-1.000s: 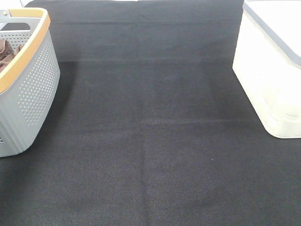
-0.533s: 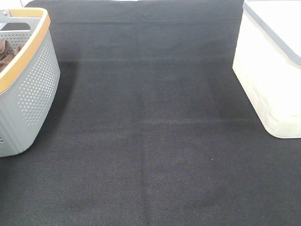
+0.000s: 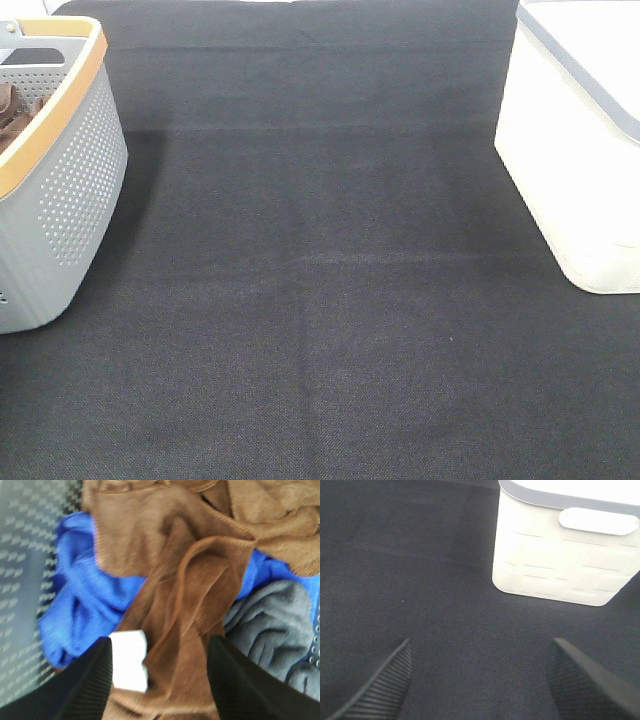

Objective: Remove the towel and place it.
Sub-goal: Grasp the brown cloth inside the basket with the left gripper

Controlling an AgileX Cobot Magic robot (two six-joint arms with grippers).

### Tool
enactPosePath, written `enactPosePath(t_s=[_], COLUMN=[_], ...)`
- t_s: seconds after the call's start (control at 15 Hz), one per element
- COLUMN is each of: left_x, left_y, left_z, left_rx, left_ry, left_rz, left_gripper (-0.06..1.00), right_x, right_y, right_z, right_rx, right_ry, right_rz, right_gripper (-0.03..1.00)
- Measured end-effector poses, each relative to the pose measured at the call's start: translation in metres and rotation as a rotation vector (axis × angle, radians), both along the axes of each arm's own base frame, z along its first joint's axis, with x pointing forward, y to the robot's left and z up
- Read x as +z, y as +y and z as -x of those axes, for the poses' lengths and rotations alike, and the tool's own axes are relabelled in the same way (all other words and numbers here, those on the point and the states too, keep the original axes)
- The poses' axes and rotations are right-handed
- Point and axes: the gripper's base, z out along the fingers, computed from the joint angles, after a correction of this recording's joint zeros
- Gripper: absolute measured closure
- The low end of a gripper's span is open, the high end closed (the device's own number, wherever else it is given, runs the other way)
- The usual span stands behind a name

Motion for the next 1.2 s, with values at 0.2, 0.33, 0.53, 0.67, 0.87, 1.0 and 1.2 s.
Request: enactPosePath(t_s=[0.2, 0.33, 0.53, 0.67, 0.87, 1.0, 1.2], left_x=[-0.015, -0.026, -0.029, -0.029, -0.029, -0.025, -0.007], left_y=[-0.001, 0.000, 0.000, 0.000, 0.000, -0.002, -0.005], left_z=[-0.007, -0.010, -0.011, -0.011, -0.011, -0.012, -0.012], left_rx=[0.001, -0.002, -0.003, -0.012, -0.044, -0.039, -0.033], left_ry=[0.016, 0.039, 0.041, 0.040, 0.042, 0.026, -0.026], left_rz=[0.024, 0.028, 0.028, 0.025, 0.015, 0.034, 0.061], left_gripper=[0.40, 0.40, 0.54, 0.75, 0.94, 0.94, 0.94], right_x=[0.000, 0.000, 0.000, 0.000, 0.000, 0.000, 0.000], right_y=[0.000, 0.000, 0.000, 0.000, 0.000, 0.000, 0.000], right_z=[0.000, 0.000, 0.000, 0.000, 0.000, 0.000, 0.000], right_rx=[0.000, 0.000, 0.001, 0.001, 0.001, 0.001, 0.001], right_ry=[0.000, 0.000, 0.000, 0.000, 0.000, 0.000, 0.000], right_rz=[0.000, 0.000, -0.001, -0.001, -0.001, -0.001, -0.001], right_gripper=[0.25, 0.25, 0.25, 0.25, 0.25, 0.25, 0.25])
